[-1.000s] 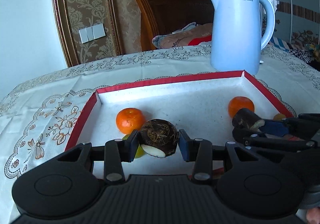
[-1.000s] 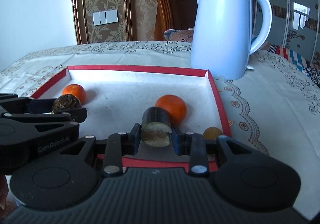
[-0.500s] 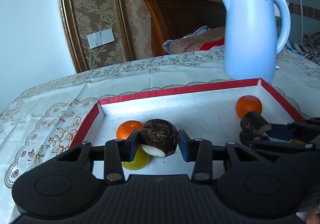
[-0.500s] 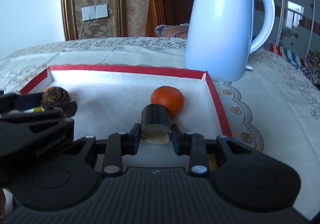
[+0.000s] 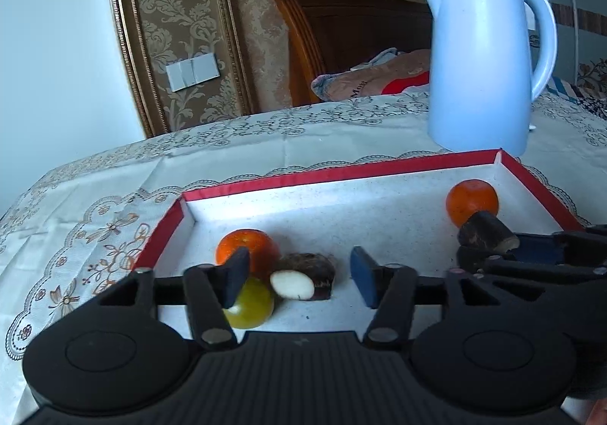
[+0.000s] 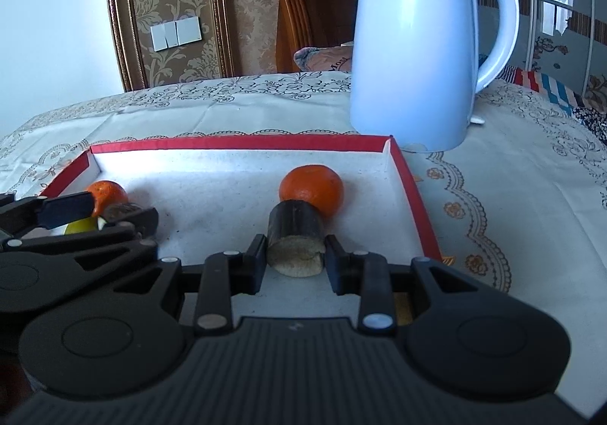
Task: Organize fruits
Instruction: 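Lower both held items into the tray and open both grippers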
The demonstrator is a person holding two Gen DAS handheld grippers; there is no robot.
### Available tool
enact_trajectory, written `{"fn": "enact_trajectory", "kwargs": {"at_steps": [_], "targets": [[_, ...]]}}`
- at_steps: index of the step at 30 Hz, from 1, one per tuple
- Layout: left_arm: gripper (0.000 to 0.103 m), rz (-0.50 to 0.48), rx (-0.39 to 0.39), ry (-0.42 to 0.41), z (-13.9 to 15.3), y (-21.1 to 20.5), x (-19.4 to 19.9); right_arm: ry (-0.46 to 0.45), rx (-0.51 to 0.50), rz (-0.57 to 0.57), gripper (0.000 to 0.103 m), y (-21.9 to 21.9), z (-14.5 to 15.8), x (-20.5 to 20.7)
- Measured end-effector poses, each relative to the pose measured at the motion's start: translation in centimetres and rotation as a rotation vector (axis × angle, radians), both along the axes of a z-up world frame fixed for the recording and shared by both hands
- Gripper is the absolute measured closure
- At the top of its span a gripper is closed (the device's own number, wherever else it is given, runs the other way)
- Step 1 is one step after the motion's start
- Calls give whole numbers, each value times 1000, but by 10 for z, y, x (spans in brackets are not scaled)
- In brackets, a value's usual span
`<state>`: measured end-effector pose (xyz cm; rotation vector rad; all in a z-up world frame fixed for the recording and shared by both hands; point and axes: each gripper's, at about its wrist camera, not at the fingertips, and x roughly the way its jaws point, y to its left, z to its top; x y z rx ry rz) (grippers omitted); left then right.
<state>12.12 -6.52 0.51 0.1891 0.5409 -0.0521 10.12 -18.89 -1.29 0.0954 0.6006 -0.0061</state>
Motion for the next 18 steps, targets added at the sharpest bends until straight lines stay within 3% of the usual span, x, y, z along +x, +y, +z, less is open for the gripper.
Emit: {"fn": "enact_trajectory", "kwargs": {"at_steps": [3, 7, 15, 18], "targets": [[42, 16, -16, 3, 1, 4, 2, -15, 1, -6, 63, -1, 2, -3], [38, 26, -29, 4, 1, 7, 1, -28, -4, -10, 61, 0, 4, -5], [35, 35, -59, 9, 3, 15, 0, -42, -1, -26, 44, -1, 5, -10], [35, 35, -67, 10, 4, 17, -2, -59, -6, -27, 42, 0, 6, -14]]}}
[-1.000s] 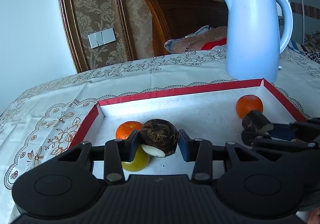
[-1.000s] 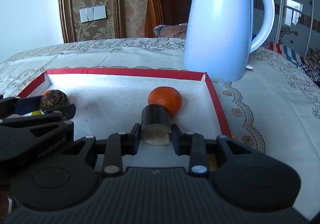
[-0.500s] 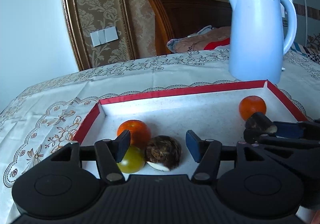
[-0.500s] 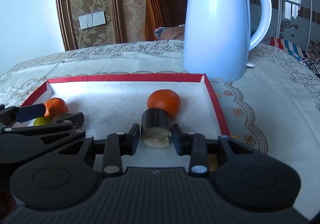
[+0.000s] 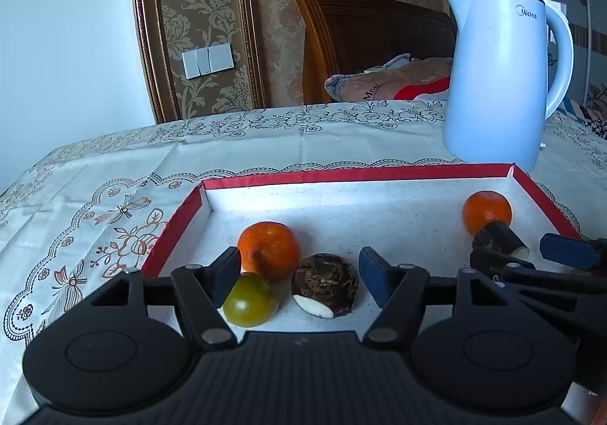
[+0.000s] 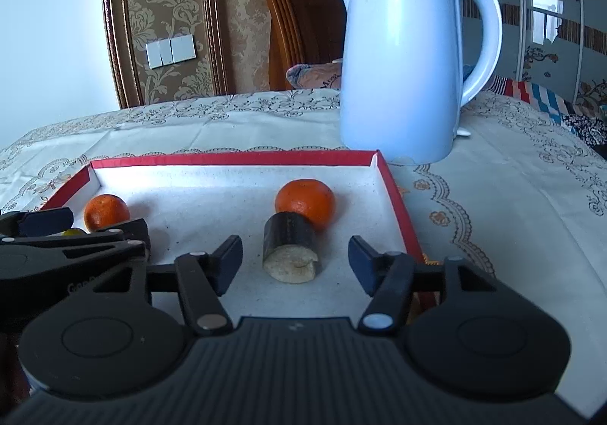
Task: Organize fruits
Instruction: 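Lower both held items into the tray and open both grippers, then withdraw both grippers from the tray toward the fruit row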
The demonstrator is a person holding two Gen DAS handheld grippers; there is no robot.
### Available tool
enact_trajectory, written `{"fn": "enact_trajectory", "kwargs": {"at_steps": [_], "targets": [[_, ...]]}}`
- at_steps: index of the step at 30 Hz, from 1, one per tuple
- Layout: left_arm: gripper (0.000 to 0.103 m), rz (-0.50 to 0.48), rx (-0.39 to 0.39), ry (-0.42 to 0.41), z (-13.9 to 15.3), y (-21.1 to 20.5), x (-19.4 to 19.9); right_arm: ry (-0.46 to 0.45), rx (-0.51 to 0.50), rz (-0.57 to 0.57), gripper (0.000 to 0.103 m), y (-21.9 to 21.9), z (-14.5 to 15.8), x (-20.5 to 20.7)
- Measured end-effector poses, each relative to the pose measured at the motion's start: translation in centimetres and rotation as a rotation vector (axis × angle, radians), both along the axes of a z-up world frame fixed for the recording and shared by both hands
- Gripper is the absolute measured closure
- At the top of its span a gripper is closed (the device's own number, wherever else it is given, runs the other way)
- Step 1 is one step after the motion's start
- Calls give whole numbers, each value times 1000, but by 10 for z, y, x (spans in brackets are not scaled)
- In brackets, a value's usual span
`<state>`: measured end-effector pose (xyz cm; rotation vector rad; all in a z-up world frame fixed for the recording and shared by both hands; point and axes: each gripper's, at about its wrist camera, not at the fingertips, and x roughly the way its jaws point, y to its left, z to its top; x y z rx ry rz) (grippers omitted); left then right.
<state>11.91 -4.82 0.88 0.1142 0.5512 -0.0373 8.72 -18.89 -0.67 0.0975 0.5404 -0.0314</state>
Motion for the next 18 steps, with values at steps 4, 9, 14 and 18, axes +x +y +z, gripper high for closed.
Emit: {"fn": "enact_trajectory", "kwargs": {"at_steps": [4, 9, 14, 18], "targets": [[35, -4, -23, 3, 2, 5, -3, -15, 11, -8, 35, -1, 2, -6], [34, -10, -38, 5, 3, 10, -7, -36, 33, -8, 29, -3, 3, -12], [34, -14, -49, 8, 5, 13, -11, -39, 32, -3, 28, -2, 4, -14], [34, -18, -78, 19, 5, 18, -13, -44, 41, -6, 23, -4, 3, -17]]}}
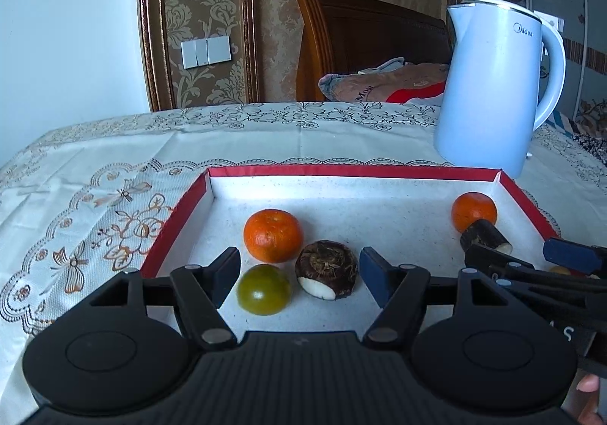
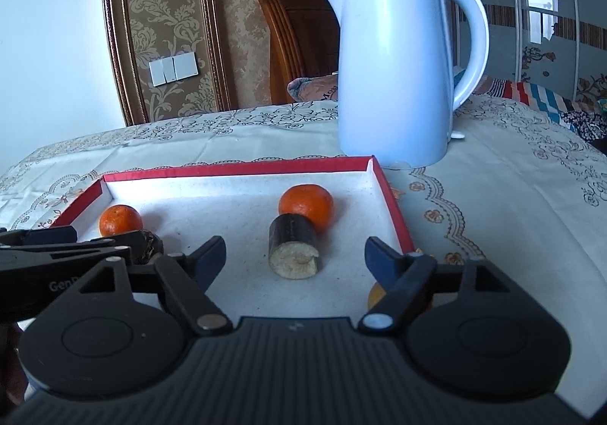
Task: Organize fruits
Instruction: 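Withdraw both grippers from the tray toward the fruit row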
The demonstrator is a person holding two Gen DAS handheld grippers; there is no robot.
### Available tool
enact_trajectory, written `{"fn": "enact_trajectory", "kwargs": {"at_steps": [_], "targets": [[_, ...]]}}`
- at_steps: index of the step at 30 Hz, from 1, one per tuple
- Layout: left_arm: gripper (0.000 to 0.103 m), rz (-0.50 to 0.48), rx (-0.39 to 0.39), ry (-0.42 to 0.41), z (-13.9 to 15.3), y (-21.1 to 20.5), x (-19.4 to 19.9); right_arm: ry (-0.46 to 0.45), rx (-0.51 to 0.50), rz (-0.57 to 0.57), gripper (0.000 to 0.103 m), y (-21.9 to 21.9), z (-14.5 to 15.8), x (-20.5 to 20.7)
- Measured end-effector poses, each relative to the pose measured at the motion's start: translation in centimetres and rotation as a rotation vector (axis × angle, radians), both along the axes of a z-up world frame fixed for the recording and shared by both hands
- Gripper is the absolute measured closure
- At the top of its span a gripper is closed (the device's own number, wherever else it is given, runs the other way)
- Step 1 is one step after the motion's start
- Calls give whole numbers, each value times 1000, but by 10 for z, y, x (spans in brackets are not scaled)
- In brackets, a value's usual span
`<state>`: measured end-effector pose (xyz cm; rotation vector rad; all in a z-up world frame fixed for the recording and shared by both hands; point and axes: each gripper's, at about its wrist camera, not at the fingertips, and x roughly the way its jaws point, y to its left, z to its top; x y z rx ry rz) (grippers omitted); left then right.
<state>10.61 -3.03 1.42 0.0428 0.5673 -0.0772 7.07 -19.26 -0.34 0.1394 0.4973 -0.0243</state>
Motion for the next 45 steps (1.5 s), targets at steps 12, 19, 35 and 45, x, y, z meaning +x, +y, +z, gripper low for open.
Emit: {"fn": "enact_trajectory", "kwargs": {"at_steps": [12, 19, 35, 45], "targets": [[34, -14, -8, -38, 4, 6, -24, -24, 14, 8, 22, 0, 2, -16], [34, -16, -20, -46, 3, 12, -45, -59, 33, 13, 18, 0, 5, -36], [33, 22, -119, 0, -8, 60, -91, -59, 63, 64, 18, 3, 0, -80], [32, 8, -99, 3, -9, 65, -97, -45, 64, 85, 14, 6, -5, -91]]}}
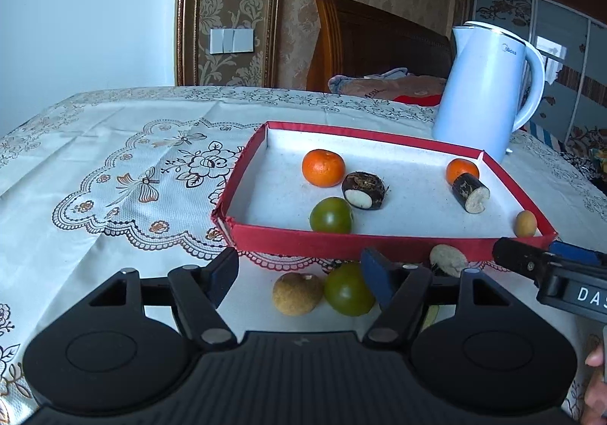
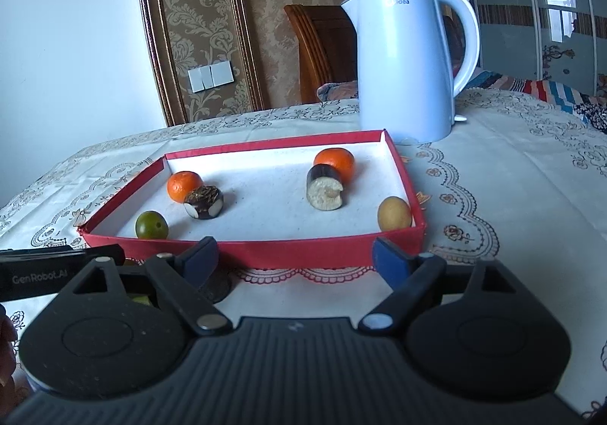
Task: Organize fruits
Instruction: 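Withdraw both grippers from the tray toward the fruit row, then move both grippers toward the remaining green fruits beside the tray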
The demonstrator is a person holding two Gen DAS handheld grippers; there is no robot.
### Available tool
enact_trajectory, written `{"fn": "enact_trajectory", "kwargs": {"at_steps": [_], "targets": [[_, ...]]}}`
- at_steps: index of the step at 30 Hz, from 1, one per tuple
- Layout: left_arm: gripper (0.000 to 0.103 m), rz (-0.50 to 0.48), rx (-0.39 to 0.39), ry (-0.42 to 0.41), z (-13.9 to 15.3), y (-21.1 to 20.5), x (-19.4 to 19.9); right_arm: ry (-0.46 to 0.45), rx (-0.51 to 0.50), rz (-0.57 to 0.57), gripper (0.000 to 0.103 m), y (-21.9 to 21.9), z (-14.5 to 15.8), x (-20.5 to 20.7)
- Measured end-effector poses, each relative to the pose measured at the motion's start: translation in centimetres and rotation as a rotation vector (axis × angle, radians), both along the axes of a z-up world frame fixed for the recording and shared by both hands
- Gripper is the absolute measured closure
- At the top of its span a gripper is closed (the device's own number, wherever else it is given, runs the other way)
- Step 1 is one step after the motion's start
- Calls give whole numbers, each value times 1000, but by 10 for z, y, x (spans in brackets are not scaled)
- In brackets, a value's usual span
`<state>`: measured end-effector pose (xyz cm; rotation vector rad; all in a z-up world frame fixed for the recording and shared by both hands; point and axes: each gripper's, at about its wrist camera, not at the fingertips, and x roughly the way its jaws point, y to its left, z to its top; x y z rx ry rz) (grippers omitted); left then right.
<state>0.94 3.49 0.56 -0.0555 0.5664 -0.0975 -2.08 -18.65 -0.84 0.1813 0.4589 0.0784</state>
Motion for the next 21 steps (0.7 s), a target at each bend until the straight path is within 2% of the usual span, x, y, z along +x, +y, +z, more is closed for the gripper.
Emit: {"fn": "enact_trajectory", "kwargs": {"at_steps": [3, 13, 21], "targets": [[26, -6, 13, 12, 0, 10, 2, 10, -6, 10, 14, 2, -1, 0], [26, -14, 25, 30, -3, 31, -4, 34, 6, 12, 14, 0, -3, 4], [26, -46, 140, 58, -11, 11, -1, 31, 8, 13, 14, 0, -3, 4]]}}
